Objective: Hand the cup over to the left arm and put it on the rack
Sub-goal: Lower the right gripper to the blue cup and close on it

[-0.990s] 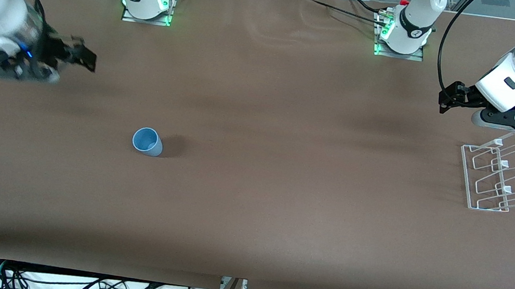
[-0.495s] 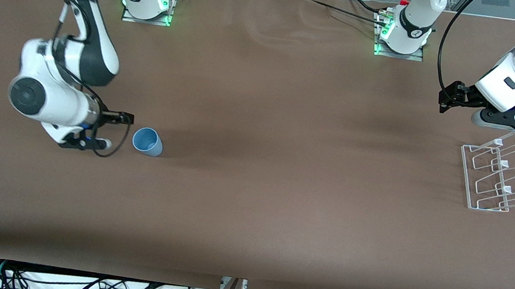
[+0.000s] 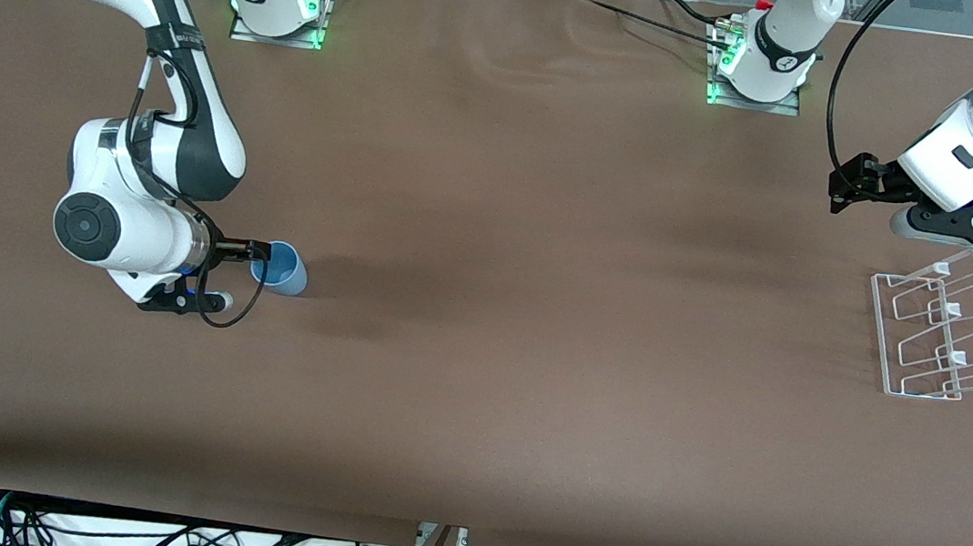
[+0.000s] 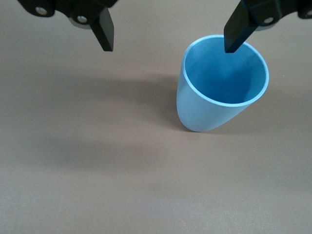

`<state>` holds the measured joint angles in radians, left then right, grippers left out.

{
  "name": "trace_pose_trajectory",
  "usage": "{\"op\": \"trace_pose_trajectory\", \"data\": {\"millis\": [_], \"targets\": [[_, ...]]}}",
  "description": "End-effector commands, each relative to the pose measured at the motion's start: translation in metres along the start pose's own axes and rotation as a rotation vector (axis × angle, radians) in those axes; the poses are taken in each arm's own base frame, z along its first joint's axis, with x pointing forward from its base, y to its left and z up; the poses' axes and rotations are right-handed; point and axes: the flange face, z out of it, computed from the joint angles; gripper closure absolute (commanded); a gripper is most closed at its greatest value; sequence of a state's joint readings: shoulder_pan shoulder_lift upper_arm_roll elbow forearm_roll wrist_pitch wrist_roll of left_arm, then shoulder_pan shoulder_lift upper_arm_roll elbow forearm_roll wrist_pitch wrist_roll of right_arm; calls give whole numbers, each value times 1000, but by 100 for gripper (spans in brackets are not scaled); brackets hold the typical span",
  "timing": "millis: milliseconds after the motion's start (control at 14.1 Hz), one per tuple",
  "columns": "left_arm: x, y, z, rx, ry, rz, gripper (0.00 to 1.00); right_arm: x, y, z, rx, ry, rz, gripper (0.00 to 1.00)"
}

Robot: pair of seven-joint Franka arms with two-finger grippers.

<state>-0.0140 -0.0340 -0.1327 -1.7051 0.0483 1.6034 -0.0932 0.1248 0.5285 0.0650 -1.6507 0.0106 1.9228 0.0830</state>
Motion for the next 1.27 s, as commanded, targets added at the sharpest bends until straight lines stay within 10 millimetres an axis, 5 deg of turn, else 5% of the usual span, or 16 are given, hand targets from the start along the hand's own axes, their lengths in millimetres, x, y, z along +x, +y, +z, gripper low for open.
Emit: {"op": "trace_pose_trajectory", "data": {"millis": [0,141,354,424,778,990,1202], "targets": [[-3,1,-6,-15,-3,19,0,8,-13,10,11,5,-13,1],[-3,0,-6,-15,-3,18,0,15,-12,31,4,-5,-14,1],[-3,0,-5,-15,-4,18,0,17,-13,37,4,-1,-22,1],[-3,1,-5,-15,-4,19,0,18,-12,41,2,-5,-21,9],[-3,0,-5,-15,-6,18,0,25,-28,66,-11,9,-45,100],[-3,1,-5,-15,-6,19,0,27,-28,60,-3,16,-36,100],[-3,0,-5,-15,-6,18,0,30,-30,32,4,17,-32,100]]}}
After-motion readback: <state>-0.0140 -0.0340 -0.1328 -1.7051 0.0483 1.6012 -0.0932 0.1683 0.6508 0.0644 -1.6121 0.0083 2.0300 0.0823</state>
